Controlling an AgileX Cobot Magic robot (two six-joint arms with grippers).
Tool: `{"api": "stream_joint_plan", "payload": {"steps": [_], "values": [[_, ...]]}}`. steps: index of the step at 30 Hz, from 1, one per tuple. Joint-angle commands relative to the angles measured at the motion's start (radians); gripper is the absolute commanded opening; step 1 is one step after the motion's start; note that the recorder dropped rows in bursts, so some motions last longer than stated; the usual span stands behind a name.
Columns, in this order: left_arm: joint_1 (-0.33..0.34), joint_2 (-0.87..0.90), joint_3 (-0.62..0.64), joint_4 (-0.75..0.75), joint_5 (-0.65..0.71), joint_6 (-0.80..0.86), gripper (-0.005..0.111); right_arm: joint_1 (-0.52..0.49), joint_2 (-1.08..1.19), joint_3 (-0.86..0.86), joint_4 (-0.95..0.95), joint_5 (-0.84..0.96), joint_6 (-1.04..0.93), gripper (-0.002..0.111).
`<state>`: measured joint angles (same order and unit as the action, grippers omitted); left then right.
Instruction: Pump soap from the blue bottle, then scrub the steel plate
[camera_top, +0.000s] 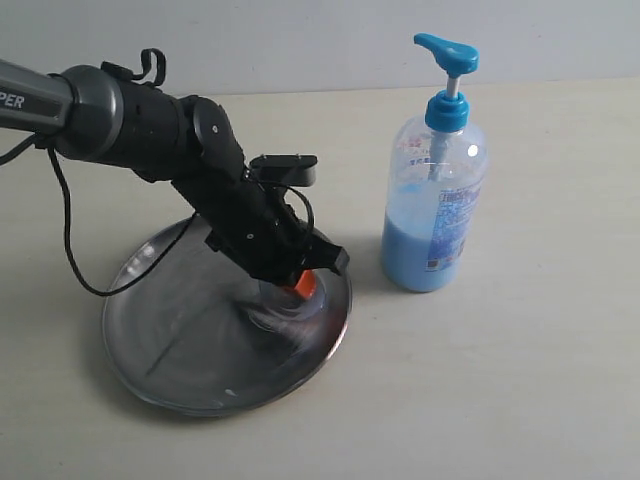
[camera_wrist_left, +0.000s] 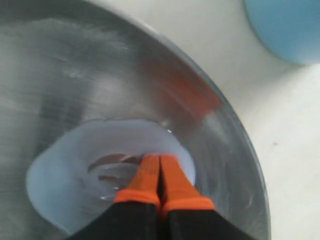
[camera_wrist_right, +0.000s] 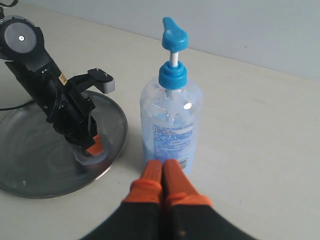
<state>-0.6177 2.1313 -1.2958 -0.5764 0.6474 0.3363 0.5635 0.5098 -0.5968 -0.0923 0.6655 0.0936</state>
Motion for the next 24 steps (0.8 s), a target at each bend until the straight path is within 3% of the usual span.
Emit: {"api": "stream_joint_plan", "payload": {"steps": [1,12,24], "values": [[0.04,0.017,0.013,0.045,-0.022,0.0,0.0,0.001,-0.006,-0.001,0.006,-0.004,-0.006,0.0],[0.05,-0.02,0.013,0.06,-0.026,0.0,0.0,0.001,-0.006,-0.001,0.006,-0.002,-0.007,0.0],[0.05,-0.173,0.013,0.069,-0.026,0.0,0.0,0.001,-0.006,-0.001,0.003,-0.007,-0.007,0.0]]}}
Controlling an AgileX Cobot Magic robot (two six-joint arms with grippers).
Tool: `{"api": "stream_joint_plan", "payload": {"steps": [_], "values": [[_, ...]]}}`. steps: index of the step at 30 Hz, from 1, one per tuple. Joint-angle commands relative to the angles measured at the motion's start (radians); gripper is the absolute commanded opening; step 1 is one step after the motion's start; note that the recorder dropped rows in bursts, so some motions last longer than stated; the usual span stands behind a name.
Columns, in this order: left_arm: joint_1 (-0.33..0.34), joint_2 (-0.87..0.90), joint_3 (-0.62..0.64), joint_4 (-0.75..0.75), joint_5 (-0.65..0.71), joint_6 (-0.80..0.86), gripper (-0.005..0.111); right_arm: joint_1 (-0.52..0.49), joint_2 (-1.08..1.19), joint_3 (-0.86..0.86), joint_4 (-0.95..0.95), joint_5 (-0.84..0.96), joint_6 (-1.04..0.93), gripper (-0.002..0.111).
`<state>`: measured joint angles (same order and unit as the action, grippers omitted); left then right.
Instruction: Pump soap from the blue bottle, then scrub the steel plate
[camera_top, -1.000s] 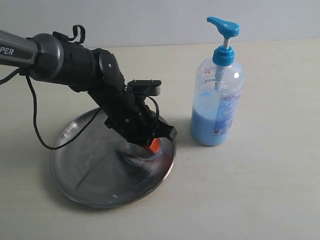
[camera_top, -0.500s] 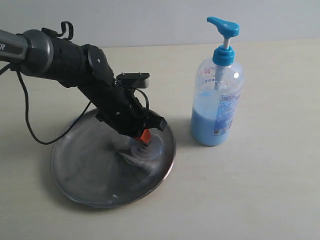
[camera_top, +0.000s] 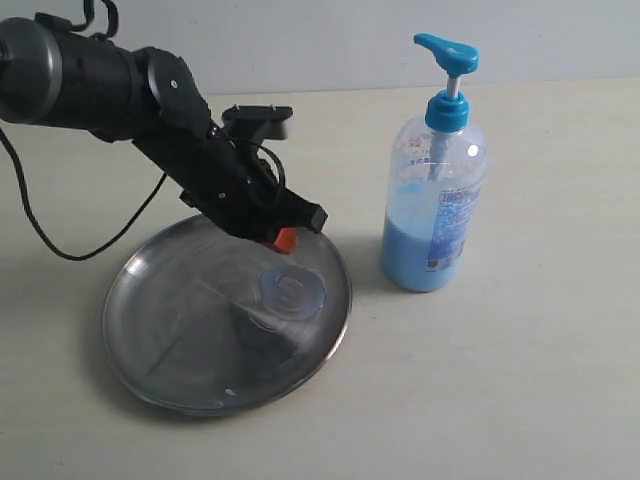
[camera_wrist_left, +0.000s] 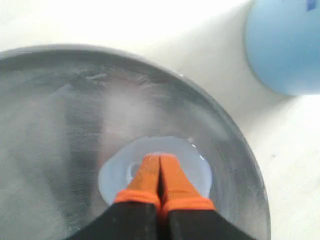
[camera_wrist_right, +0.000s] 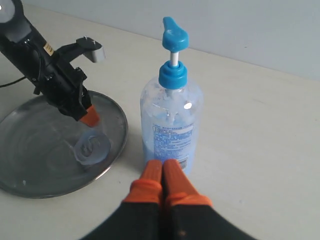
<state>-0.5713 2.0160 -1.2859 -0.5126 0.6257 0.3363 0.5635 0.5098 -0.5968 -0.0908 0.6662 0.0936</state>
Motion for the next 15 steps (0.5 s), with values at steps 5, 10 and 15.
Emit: {"api": "stream_joint_plan", "payload": {"steps": [5,10,15], "values": [[0.003,-0.128,0.003,0.005,-0.005,0.0,0.0,0.001,-0.006,0.014,0.002,-0.054,-0.007,0.0],[0.003,-0.192,0.003,0.005,0.003,-0.021,0.0,0.001,-0.006,0.031,0.002,-0.095,-0.024,0.0],[0.003,-0.265,0.003,0.009,0.045,-0.026,0.0,0.001,-0.006,0.031,-0.031,-0.099,-0.024,0.0]]}}
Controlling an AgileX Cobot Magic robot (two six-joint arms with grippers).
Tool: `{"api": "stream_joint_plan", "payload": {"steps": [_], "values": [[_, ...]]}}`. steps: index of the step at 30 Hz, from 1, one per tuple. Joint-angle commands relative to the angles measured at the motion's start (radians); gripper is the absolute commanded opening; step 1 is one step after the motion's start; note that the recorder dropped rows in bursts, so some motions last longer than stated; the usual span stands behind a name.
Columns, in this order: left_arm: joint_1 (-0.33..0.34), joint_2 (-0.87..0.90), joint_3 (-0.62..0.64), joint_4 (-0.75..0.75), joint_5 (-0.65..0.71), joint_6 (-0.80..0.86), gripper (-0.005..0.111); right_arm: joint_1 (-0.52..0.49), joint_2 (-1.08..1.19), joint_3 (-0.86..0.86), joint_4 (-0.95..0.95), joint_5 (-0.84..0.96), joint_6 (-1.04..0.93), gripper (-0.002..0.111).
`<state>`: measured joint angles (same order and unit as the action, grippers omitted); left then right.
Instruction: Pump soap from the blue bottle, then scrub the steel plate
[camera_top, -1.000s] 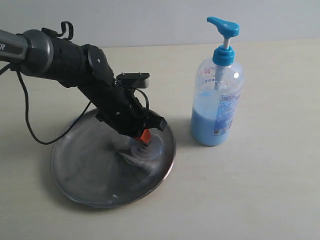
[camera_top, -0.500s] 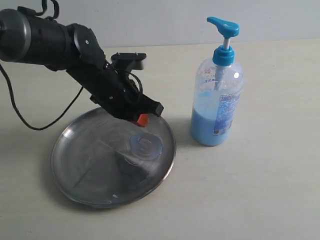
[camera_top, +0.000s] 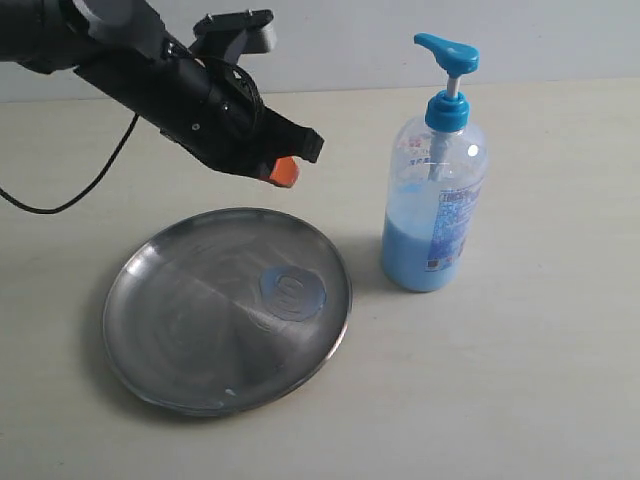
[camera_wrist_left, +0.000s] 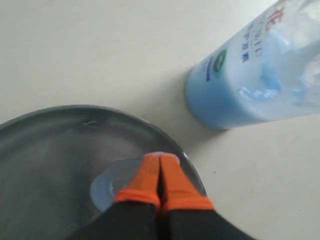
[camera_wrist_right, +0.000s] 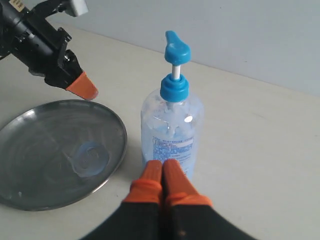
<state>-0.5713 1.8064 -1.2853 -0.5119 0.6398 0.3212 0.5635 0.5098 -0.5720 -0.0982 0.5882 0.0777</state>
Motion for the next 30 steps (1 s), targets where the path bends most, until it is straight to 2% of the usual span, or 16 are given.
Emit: {"api": "stream_joint_plan", "payload": {"steps": [1,13,24,30], "values": [[0.003,-0.071,0.003,0.009,0.041,-0.01,0.0,0.001,-0.006,0.006,-0.026,-0.021,-0.008,0.0],[0.003,-0.284,0.003,0.072,0.138,-0.021,0.0,0.001,-0.006,0.006,-0.04,-0.042,-0.052,0.0],[0.003,-0.483,0.004,0.201,0.14,-0.147,0.0,0.001,-0.006,0.06,-0.04,-0.119,-0.055,0.0],[0.003,-0.605,0.06,0.237,0.127,-0.151,0.0,0.001,-0.006,0.06,-0.04,-0.121,-0.059,0.0]]}}
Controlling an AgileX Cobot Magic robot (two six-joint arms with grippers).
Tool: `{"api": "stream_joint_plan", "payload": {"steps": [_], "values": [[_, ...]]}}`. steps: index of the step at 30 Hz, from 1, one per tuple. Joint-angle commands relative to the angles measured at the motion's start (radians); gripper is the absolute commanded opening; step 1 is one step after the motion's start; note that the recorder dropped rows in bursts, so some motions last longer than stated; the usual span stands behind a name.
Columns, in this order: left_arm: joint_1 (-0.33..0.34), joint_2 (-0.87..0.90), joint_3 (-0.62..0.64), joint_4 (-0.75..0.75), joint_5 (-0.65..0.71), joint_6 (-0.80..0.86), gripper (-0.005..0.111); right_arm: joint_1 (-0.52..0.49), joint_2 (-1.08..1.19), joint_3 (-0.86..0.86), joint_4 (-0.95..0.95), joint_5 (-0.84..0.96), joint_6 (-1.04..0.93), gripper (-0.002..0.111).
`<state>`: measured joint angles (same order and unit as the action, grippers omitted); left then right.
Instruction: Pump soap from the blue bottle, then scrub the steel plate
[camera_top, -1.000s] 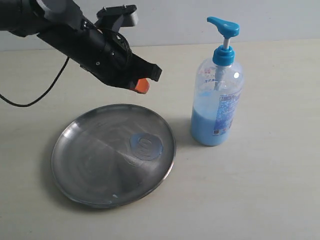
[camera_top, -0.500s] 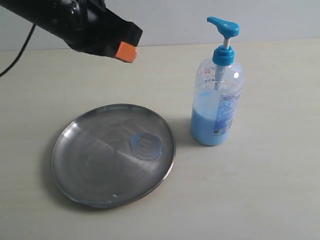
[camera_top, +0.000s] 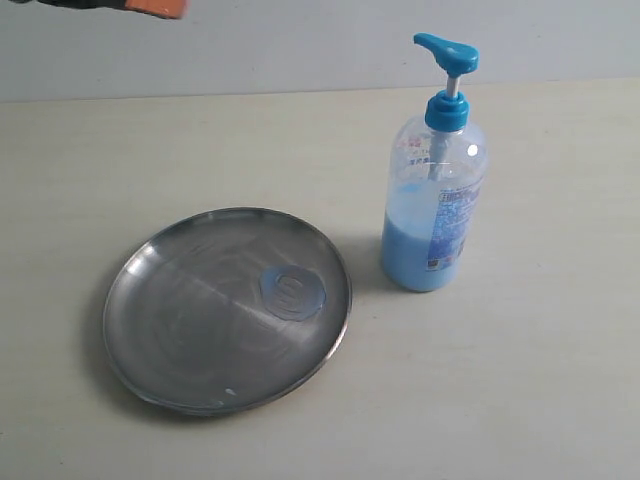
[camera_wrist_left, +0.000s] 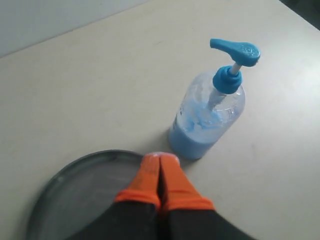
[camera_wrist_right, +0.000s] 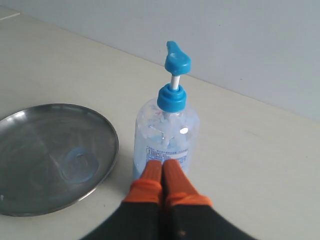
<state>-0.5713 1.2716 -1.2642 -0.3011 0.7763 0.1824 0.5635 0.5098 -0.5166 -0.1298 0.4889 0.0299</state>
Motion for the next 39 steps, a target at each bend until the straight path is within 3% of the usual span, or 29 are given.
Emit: {"api": "stream_joint_plan", "payload": {"steps": [1,13,20,39], "values": [[0.003,-0.095,0.055,0.031,-0.017,-0.012,0.0,0.001,-0.006,0.005,-0.009,-0.021,-0.011,0.0],[0.003,-0.479,0.297,0.106,-0.185,-0.06,0.0,0.001,-0.006,0.005,-0.009,-0.038,-0.011,0.0],[0.003,-0.701,0.325,0.106,-0.073,-0.06,0.0,0.001,-0.006,0.005,-0.009,-0.044,-0.009,0.0],[0.003,-0.742,0.33,0.106,-0.064,-0.06,0.0,0.001,-0.006,0.005,-0.005,-0.044,-0.003,0.0]]}}
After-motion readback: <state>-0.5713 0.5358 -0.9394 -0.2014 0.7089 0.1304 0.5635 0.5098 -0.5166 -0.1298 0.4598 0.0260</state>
